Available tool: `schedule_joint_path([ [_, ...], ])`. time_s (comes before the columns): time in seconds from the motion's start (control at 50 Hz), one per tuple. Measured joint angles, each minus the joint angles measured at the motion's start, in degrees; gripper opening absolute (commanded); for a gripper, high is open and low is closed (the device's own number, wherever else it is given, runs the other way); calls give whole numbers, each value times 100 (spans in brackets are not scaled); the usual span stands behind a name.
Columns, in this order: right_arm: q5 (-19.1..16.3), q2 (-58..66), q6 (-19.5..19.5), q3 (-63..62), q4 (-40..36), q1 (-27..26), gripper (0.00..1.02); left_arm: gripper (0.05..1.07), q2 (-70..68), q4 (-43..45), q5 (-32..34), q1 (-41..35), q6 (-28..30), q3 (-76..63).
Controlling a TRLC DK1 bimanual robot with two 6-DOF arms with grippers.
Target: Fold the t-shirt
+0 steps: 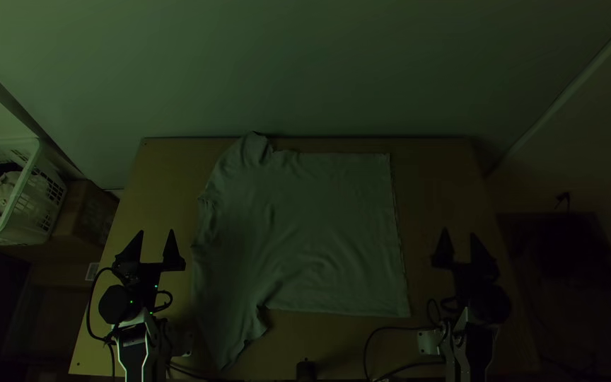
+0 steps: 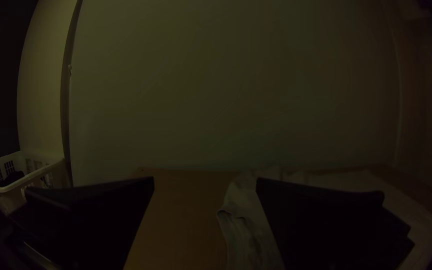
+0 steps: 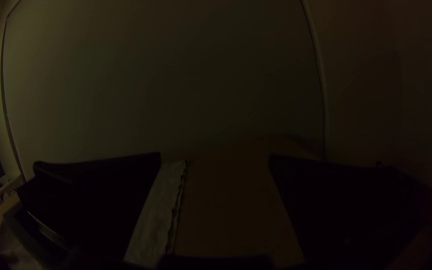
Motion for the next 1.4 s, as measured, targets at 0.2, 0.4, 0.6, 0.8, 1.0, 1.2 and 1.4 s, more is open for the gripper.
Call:
schedule_joint_path([
  [0.2, 0, 0, 0, 0, -2, 0, 99, 103, 0, 0, 0, -2, 0, 0],
  [0.4, 2, 0, -2, 0, -2, -15, 99, 103, 0, 0, 0, -2, -2, 0],
  [0.6, 232, 0, -15, 0, -48, -81, 99, 103, 0, -15, -109, -125, -118, 0],
  [0.8, 234, 0, -437, 0, -42, -85, 99, 103, 0, -20, -173, -109, -133, 0],
  [1.0, 232, 0, -575, 72, -61, -85, 99, 103, 0, -50, -192, -96, -131, 17],
  [1.2, 232, 278, -616, 553, -61, -85, 99, 103, 0, -2, -188, -149, -131, 63],
  [1.4, 232, 1106, -723, 1187, 166, -85, 99, 103, 83, 466, -168, -264, -129, 308],
])
